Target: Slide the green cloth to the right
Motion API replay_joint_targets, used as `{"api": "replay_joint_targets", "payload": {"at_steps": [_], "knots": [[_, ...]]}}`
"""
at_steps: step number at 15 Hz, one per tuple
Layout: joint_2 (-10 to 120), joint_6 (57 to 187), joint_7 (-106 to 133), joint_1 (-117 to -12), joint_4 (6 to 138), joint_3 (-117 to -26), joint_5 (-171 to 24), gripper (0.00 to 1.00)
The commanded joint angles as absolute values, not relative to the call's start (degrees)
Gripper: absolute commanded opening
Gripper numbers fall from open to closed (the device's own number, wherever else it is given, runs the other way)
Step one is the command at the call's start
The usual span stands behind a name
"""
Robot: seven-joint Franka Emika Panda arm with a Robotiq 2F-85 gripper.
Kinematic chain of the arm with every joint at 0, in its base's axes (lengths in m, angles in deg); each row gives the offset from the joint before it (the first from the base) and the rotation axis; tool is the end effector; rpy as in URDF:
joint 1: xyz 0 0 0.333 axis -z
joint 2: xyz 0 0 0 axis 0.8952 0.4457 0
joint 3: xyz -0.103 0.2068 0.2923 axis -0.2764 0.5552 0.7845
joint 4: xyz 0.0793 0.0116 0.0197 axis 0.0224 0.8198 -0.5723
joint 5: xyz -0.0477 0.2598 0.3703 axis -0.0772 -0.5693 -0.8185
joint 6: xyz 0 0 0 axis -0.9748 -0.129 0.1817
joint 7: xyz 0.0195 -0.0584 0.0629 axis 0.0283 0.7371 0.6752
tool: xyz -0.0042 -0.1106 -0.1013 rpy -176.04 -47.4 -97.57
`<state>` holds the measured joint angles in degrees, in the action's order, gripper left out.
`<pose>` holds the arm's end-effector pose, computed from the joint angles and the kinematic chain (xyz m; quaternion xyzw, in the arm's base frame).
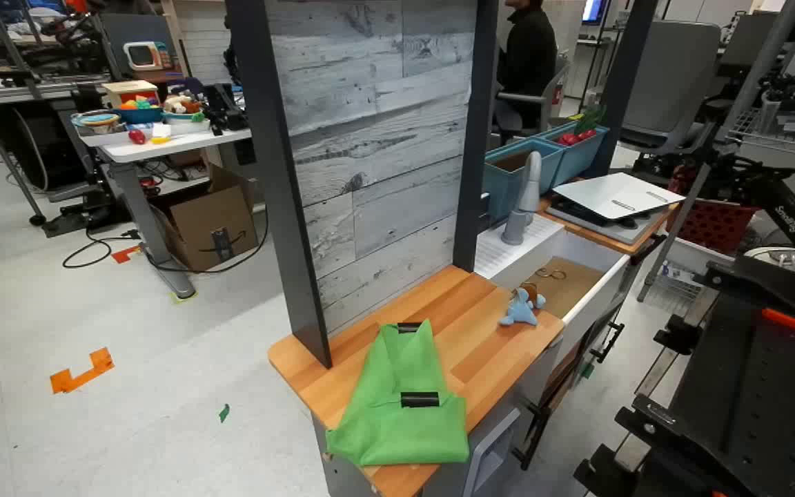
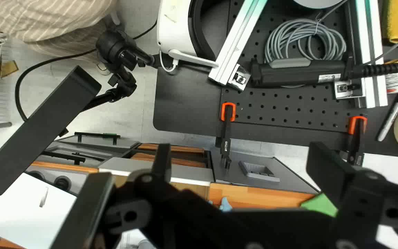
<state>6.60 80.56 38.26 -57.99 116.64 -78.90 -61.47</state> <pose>0.3573 -0.1546 0.4856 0.9889 0.0706 -0.1243 0.0414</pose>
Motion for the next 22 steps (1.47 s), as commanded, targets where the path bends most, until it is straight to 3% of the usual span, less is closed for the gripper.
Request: {"api": "replay_joint_targets", "payload": {"at_steps": [1, 22], "knots": [[6.61, 80.46, 38.23, -58.08, 116.56, -78.95, -61.46, 1.00], [5.10, 84.06, 37.27, -57.49, 118.77, -80.00, -61.81, 1.00]]}}
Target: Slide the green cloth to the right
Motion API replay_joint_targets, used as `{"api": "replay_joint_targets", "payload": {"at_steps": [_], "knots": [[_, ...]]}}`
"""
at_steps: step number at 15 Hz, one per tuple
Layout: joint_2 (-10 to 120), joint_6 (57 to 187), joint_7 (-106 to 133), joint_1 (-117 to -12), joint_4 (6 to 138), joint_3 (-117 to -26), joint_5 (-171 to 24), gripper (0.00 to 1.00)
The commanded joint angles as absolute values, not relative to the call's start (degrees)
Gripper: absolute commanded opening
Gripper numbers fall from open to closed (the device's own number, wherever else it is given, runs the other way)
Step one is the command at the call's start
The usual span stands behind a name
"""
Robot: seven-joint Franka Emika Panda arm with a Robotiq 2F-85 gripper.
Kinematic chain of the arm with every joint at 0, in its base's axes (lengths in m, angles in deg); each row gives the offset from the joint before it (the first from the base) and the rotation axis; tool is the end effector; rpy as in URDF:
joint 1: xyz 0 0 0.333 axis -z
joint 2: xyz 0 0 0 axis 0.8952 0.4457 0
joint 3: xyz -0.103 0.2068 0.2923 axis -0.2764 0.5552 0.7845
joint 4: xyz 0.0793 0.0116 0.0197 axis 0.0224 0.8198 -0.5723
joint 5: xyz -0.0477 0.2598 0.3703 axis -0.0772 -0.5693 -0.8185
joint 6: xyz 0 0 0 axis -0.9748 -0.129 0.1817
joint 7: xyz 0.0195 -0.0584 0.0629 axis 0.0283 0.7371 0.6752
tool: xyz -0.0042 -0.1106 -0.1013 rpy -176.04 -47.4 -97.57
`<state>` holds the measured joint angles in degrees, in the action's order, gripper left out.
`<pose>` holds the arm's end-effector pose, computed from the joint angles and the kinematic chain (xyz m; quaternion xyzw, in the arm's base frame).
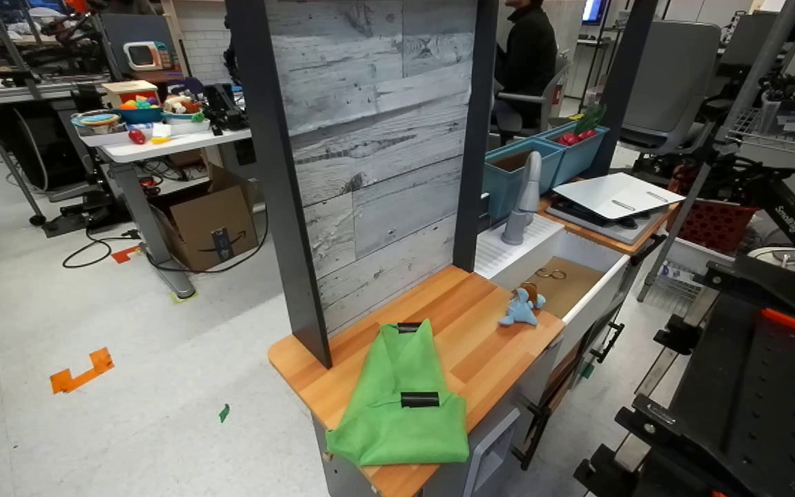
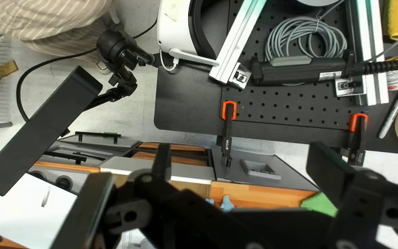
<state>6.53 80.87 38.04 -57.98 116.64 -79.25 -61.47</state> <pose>0.3571 -0.1571 0.4860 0.9896 0.0664 -0.1209 0.0406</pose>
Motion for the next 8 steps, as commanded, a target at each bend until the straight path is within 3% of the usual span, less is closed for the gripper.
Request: {"api": "replay_joint_targets", "payload": {"at_steps": [1, 8], "knots": [[4.94, 85.16, 37.94, -57.88, 119.75, -79.95, -61.47, 1.00], [8.99, 103.19, 36.92, -62.91, 130.89, -74.96, -61.71, 1.00]]}}
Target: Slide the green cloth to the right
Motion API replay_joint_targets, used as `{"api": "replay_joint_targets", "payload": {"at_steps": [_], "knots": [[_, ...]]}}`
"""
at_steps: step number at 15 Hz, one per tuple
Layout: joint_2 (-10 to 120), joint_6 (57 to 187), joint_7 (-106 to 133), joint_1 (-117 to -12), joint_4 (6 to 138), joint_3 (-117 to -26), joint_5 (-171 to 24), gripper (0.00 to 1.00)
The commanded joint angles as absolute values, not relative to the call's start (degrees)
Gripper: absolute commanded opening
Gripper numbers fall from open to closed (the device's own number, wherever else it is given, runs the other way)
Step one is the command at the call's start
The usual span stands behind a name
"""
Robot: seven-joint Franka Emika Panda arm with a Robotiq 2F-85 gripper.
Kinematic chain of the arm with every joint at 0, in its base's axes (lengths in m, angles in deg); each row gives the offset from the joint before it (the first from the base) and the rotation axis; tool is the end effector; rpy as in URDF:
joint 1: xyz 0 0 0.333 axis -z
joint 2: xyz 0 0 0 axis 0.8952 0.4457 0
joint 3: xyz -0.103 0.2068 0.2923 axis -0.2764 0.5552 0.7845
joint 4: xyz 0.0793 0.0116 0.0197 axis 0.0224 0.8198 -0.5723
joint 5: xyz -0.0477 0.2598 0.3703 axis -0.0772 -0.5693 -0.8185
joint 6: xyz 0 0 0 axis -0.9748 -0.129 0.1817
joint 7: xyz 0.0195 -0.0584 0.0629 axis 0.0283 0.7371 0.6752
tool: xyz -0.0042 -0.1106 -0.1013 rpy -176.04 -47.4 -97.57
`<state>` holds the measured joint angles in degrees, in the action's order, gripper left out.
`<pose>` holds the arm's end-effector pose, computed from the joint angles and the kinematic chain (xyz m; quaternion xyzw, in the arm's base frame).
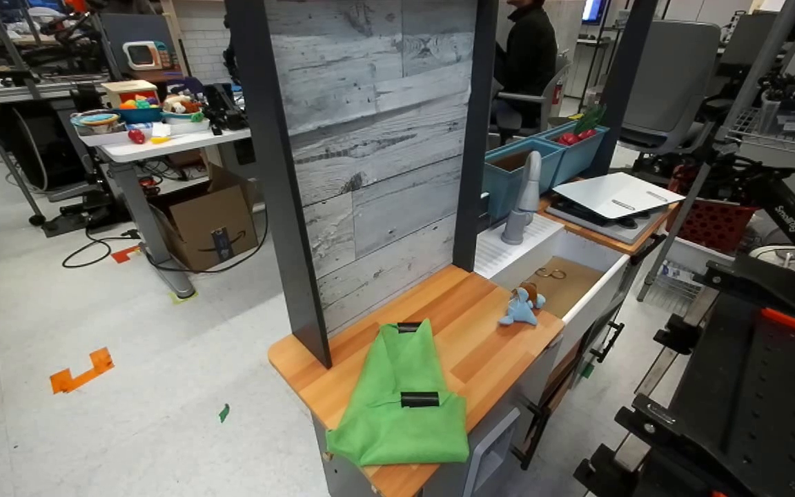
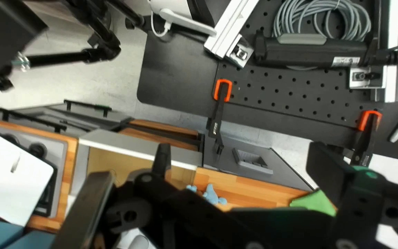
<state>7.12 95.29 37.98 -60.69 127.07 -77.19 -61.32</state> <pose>0.3688 -0.1114 0.4071 0.9858 0.1300 -0.0894 0.0568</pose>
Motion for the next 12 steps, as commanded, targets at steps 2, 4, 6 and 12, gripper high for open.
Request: {"api": "replay_joint_targets", "payload": {"at_steps": [2, 4, 6, 12], "knots": [[12.46, 110.68, 35.49, -64.68, 132.62, -72.91, -61.73, 1.00], [17.29, 119.09, 32.50, -65.96, 133.41, -70.41, -61.41, 1.00], [23.26, 129.26, 27.35, -66.95, 133.61, -67.35, -61.53, 1.00], [33.21, 141.24, 16.61, -66.91, 131.80, -61.77, -56.74, 1.00]]}}
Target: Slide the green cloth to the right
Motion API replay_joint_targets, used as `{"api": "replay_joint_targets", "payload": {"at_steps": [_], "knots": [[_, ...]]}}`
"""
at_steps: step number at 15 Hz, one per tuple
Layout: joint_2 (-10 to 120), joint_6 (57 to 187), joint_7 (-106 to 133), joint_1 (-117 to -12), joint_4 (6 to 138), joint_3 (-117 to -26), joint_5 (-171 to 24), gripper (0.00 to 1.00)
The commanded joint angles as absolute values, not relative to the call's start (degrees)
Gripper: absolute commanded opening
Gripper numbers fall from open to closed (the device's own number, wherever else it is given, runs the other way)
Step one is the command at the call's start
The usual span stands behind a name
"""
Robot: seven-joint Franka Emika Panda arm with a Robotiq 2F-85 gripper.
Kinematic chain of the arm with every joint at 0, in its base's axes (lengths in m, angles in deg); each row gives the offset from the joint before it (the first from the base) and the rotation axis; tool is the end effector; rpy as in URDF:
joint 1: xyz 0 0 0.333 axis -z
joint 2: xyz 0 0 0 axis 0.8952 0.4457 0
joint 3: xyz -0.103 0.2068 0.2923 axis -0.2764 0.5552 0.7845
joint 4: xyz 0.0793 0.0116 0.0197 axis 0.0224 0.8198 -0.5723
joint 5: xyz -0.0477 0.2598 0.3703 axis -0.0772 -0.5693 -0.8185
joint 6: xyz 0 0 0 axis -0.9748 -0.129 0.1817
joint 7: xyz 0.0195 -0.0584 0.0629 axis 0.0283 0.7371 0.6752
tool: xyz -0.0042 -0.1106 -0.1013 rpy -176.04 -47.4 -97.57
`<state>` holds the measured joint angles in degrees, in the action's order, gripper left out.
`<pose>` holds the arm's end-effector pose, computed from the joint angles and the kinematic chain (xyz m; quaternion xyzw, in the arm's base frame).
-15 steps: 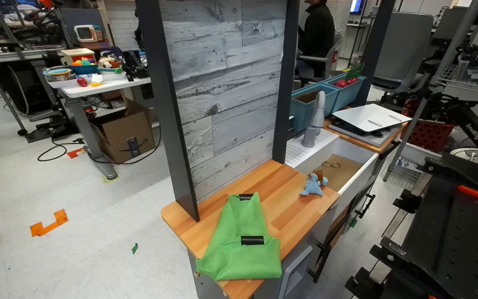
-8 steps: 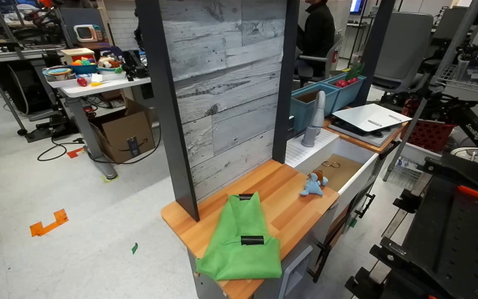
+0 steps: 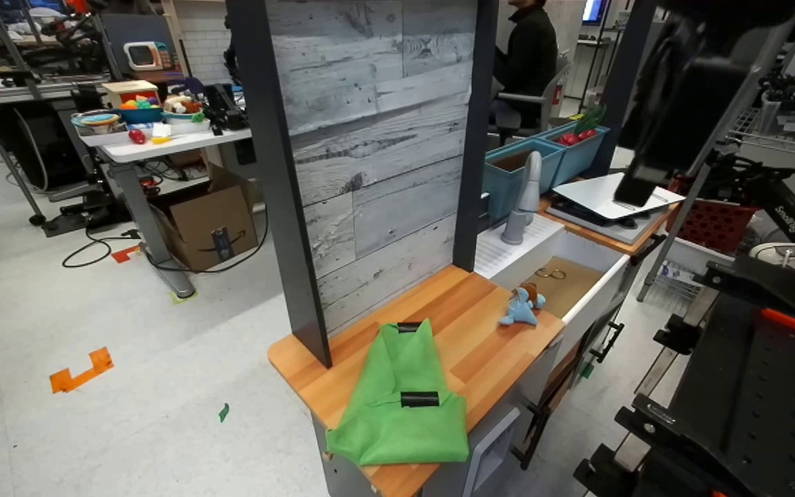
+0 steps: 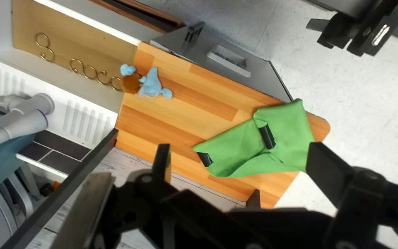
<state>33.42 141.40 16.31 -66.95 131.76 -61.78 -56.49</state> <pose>0.4599 0.0767 0.2404 0.9706 0.2156 0.0676 0.0833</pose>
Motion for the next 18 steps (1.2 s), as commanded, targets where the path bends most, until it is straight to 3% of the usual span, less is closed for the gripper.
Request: {"api": "replay_joint_targets", "payload": {"at_steps": [1, 15, 18], "knots": [[35.71, 141.64, 15.16, -67.32, 130.65, -61.42, -56.13, 1.00], [34.88, 141.56, 13.53, -66.87, 130.85, -61.41, -54.53, 1.00], [41.21, 137.24, 13.93, -67.47, 126.23, -61.01, -54.52, 1.00]]}}
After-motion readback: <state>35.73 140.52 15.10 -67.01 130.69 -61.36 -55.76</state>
